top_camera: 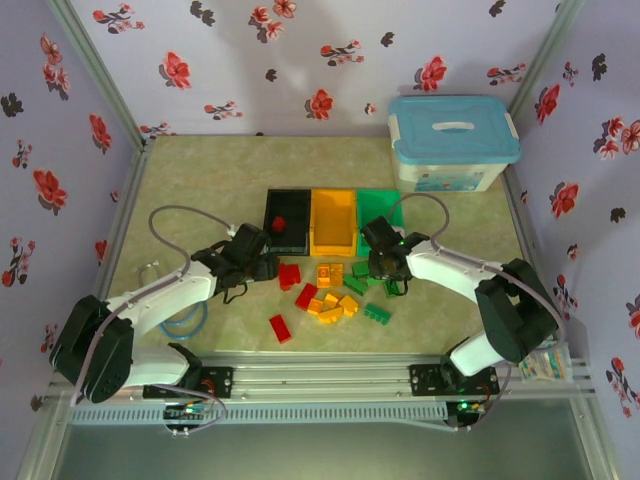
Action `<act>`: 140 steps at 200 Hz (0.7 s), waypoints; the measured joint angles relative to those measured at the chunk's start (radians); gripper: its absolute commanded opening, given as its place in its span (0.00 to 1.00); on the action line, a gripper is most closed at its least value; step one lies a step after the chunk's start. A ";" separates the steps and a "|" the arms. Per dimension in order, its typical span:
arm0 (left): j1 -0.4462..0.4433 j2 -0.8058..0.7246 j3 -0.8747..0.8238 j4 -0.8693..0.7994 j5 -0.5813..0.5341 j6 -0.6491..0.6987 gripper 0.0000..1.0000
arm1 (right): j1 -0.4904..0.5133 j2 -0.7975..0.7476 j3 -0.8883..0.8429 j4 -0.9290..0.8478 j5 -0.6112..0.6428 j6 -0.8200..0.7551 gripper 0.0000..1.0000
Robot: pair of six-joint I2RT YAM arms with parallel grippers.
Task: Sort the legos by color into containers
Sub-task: Pick up the lego from the center of the table.
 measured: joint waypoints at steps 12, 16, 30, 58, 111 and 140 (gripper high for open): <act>0.000 0.000 -0.001 0.004 0.000 0.000 0.77 | 0.000 -0.008 0.000 -0.001 0.000 0.003 0.22; 0.000 0.000 -0.001 0.005 0.000 0.000 0.77 | 0.000 -0.013 0.000 -0.001 0.000 0.003 0.21; -0.001 0.000 -0.001 0.006 -0.001 0.000 0.77 | 0.000 -0.034 0.000 -0.002 0.000 0.007 0.18; -0.003 -0.011 -0.002 0.006 -0.003 0.000 0.77 | 0.000 -0.097 -0.001 -0.015 0.000 0.008 0.13; -0.012 -0.032 -0.013 0.014 -0.013 -0.004 0.77 | 0.000 -0.226 -0.021 -0.043 0.014 0.015 0.15; -0.018 -0.034 -0.013 0.019 -0.016 -0.004 0.77 | -0.006 -0.244 -0.007 -0.058 0.043 0.008 0.16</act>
